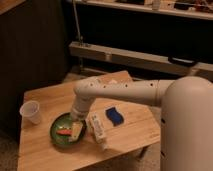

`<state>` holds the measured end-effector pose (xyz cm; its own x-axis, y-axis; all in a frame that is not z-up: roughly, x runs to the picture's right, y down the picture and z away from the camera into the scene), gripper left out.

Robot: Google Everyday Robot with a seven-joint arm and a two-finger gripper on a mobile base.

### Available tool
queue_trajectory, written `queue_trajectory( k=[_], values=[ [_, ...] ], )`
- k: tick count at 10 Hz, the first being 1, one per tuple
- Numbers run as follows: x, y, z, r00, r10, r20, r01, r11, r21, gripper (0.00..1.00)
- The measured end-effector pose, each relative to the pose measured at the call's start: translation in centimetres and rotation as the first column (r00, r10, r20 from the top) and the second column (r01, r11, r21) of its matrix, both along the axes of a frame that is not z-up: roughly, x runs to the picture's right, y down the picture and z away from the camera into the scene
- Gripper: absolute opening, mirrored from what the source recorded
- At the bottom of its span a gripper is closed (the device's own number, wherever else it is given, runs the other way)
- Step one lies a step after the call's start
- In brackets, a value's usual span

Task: Move the arm in a circular motion

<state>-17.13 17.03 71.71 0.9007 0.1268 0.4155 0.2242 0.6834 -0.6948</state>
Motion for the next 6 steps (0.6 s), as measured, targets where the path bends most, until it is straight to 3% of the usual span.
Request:
queue_trajectory(
  k=[1, 2, 4, 6],
  values=[
    [-0.1, -1.2, -1.2, 1.000, -0.024, -0.004, 0.024, 0.9989, 0.041, 0.80],
    [-0.7, -3.3, -3.6, 0.997, -0.072, -0.010, 0.072, 0.9923, 0.100, 0.80],
    [-2.1, -6.1, -6.5, 0.988, -0.152, -0.028, 0.155, 0.9724, 0.175, 0.80],
    [-5.6, -10.8, -9.5, 0.961, -0.265, -0.079, 0.277, 0.9268, 0.254, 0.80]
  ],
)
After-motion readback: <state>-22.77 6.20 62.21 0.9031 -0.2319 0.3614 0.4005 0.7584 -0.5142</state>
